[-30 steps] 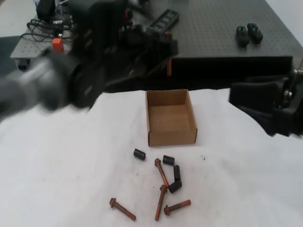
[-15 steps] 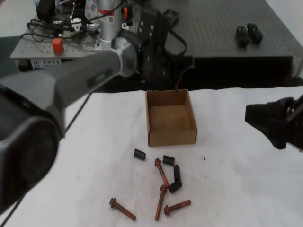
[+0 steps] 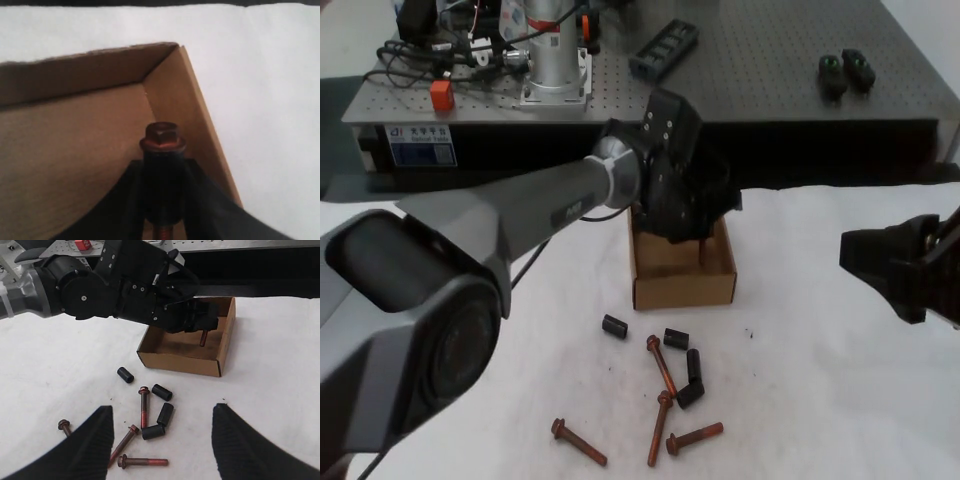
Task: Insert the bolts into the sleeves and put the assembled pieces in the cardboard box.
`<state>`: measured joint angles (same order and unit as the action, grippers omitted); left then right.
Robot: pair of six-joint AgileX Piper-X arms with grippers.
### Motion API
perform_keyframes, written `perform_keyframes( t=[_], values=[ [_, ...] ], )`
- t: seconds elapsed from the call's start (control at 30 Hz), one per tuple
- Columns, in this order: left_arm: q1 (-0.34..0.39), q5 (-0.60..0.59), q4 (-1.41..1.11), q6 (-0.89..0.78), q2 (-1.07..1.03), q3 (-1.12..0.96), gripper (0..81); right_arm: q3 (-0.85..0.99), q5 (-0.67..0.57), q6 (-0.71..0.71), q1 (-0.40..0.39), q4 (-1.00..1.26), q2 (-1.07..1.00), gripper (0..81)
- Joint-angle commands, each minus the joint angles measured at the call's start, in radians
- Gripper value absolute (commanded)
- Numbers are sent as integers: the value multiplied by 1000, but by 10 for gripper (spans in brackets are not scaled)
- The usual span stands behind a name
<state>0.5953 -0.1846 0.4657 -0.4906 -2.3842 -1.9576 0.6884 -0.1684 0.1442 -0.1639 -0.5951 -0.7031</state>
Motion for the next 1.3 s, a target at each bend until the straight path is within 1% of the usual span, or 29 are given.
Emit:
perform_keyframes(
  t=[0.0, 0.03, 0.07, 0.13, 0.2, 0.27, 0.4, 0.47, 0.53, 0.57, 0.63, 0.7, 0.8, 0.9, 1.0, 1.13, 1.27],
  values=[
    [7, -4, -17, -18, 9, -19, 34, 2, 1, -3, 5, 2, 6, 430],
    [7, -6, -9, -18, 9, -19, 77, 2, 1, -3, 5, 2, 6, 430],
    [9, -5, -1, -18, 9, -19, 137, 2, 1, -3, 5, 2, 6, 430],
    [10, -5, 16, -18, 9, -19, 286, 2, 1, -3, 5, 2, 6, 430],
    [10, -5, 27, -20, 9, -19, 376, 2, 1, -3, 5, 2, 6, 430],
    [10, -23, 27, -20, 13, -19, 373, 2, 1, -5, 5, 2, 6, 430],
    [3, -78, 27, -12, 55, -19, 298, 2, 1, -27, 5, -3, -7, 430],
    [-3, -79, 35, 63, 105, -19, 272, 8, 1, -36, 5, -30, -46, 430],
    [-14, -24, 73, 146, 160, -19, 267, 27, 1, -85, -2, -75, -114, 430],
    [-21, 21, 101, 180, 193, -12, 267, 43, 1, -104, -11, -97, -166, 430],
    [-38, 71, 117, 224, 251, 26, 267, 83, 4, -144, -31, -126, -287, 430],
    [-64, 71, 100, 222, 317, 104, 267, 140, 25, -144, -62, -138, -413, 430],
    [-103, 77, 47, 201, 430, 273, 267, 247, 66, -144, -114, -139, -582, 430],
    [-138, 77, -49, 179, 559, 463, 267, 355, 137, -144, -171, -142, -740, 416],
    [-167, 77, -153, 177, 699, 637, 267, 458, 157, -133, -209, -157, -886, 410],
    [-201, 115, -183, 189, 869, 798, 267, 547, 158, -76, -235, -182, -1032, 410],
    [-229, 143, -174, 207, 999, 892, 267, 557, 187, -22, -235, -159, -1123, 410]
  ],
)
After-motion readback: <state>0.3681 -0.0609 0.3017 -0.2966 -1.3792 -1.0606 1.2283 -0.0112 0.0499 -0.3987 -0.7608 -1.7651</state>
